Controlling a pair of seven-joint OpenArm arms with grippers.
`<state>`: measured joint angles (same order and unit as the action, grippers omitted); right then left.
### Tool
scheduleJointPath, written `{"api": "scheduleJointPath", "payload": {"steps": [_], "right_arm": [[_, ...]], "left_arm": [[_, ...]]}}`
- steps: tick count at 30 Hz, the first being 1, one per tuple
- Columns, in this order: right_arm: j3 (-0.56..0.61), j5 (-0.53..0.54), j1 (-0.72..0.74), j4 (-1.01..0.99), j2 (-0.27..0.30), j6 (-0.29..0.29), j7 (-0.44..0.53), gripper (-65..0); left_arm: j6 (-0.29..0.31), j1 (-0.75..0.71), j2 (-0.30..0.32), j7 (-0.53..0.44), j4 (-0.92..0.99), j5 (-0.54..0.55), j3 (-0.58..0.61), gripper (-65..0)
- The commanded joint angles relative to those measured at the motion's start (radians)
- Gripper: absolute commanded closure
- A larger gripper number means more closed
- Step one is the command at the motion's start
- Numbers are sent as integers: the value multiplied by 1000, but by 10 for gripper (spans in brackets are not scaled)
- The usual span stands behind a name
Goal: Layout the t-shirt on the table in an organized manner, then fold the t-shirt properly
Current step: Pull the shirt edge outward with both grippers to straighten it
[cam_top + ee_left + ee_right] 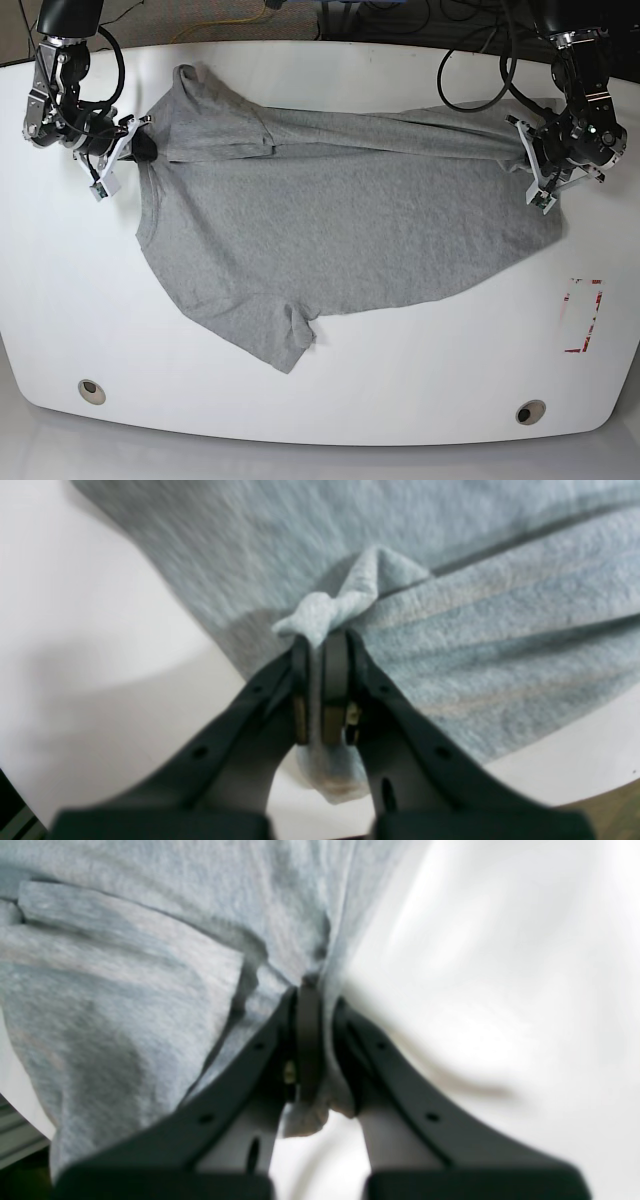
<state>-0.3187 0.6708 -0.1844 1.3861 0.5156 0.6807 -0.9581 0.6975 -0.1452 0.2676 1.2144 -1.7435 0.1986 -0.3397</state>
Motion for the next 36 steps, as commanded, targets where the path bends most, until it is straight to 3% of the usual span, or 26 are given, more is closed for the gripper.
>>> {"api": "scheduleJointPath", "payload": {"steps": [1, 6, 8, 13, 16, 20, 23, 28, 36], "right_arm": [[-3, -79, -8, -4, 18, -20, -62, -2], [-3, -79, -8, -4, 16, -20, -60, -10], [-6, -78, -8, -1, 16, -22, -60, -51], [-35, -72, -10, 49, 18, -25, -58, -235], [-107, -72, -19, 109, 11, -26, -65, -379], [-161, -72, -37, 164, -1, -26, -101, -498], [-202, -72, -43, 235, -12, -20, -141, -520], [-268, -59, -71, 398, -78, -19, -238, -518], [-291, 100, -137, 569, -151, -17, -272, -518]], "left_arm": [[1, 15, 17, -3, -17, -4, -8, 0], [1, 29, 19, -3, -17, -4, -8, 0], [1, 31, 19, -3, -17, -4, -8, 0], [1, 32, 19, -3, -17, -4, -6, 0], [1, 29, 19, -3, -17, -4, -5, 0], [1, 29, 19, -3, -17, -4, -5, 0], [1, 29, 19, -3, -17, -4, -5, 0], [1, 28, 19, -3, -17, -4, -5, 0], [1, 28, 19, -3, -19, -4, -6, 0]]}}
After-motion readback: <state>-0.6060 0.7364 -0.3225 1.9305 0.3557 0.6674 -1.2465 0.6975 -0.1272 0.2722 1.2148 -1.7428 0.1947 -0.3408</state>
